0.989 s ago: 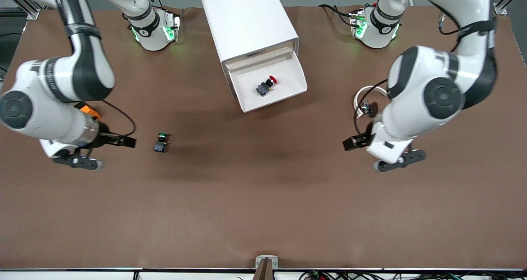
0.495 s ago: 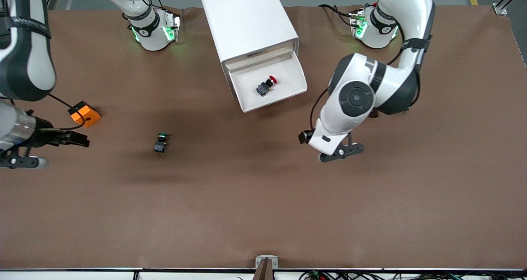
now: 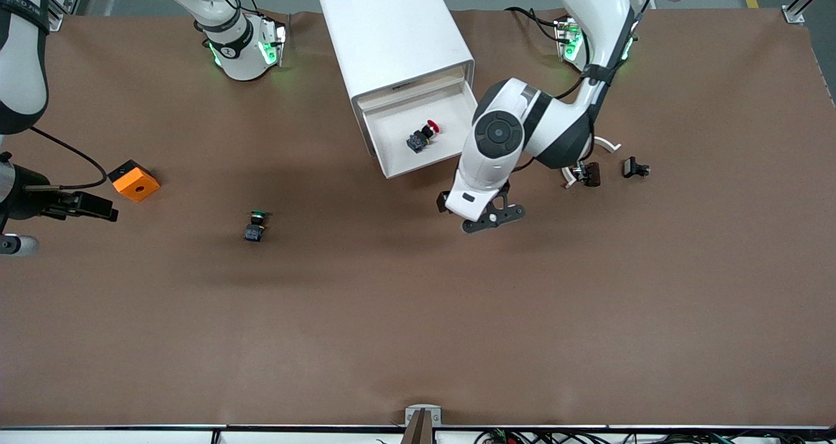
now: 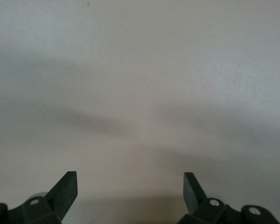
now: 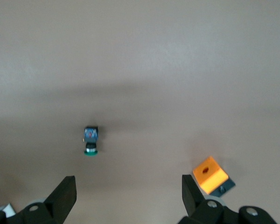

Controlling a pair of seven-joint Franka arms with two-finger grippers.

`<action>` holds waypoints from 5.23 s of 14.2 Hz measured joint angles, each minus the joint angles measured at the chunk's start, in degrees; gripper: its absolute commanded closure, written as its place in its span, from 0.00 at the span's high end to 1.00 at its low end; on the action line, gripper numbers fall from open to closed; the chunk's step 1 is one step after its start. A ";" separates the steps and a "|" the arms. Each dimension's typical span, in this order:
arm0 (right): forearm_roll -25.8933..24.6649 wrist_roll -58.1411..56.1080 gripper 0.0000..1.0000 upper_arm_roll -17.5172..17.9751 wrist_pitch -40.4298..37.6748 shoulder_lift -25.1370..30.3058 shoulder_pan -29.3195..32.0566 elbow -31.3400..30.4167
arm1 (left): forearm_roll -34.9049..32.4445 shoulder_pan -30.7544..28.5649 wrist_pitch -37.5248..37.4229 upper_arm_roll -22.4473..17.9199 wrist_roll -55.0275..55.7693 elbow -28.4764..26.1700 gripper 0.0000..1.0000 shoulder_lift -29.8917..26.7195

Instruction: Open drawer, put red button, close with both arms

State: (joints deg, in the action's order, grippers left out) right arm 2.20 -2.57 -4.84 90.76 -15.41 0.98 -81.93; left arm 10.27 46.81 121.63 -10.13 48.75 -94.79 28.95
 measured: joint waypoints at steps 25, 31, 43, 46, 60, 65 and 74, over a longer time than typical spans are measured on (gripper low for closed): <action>-0.52 -4.92 1.00 0.10 0.16 18.04 0.84 -12.18 | 2.15 1.38 4.26 16.99 12.22 -10.65 1.00 -3.23; -2.86 -5.71 1.00 0.42 1.25 19.64 0.84 -13.81 | 4.36 1.37 4.30 18.74 12.47 -11.53 1.00 -3.18; -3.18 -5.76 1.00 0.27 5.02 24.84 0.63 -20.76 | 4.03 -6.73 5.50 18.88 12.18 -8.66 1.00 -3.33; -3.18 -5.76 1.00 -1.21 5.09 24.85 -0.75 -20.80 | -0.14 -14.61 5.45 18.88 11.68 -5.78 1.00 -3.68; -3.18 -5.73 1.00 0.53 5.20 24.86 0.83 -20.80 | -8.41 -39.00 -1.38 18.91 -7.37 2.82 1.00 -11.86; -3.18 -5.73 1.00 0.52 5.30 24.87 0.96 -20.79 | -8.42 -45.13 -16.81 18.93 -14.03 12.01 1.00 -13.23; -3.18 -5.74 1.00 0.32 5.23 24.87 1.30 -20.83 | -8.56 -48.43 -34.41 17.66 -33.85 12.24 1.00 -24.97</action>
State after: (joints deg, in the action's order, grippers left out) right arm -0.99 -8.31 -4.52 95.99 9.47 2.27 -102.77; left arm 1.71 -1.62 87.22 7.53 14.90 -82.55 3.98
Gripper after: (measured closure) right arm 0.000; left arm 0.000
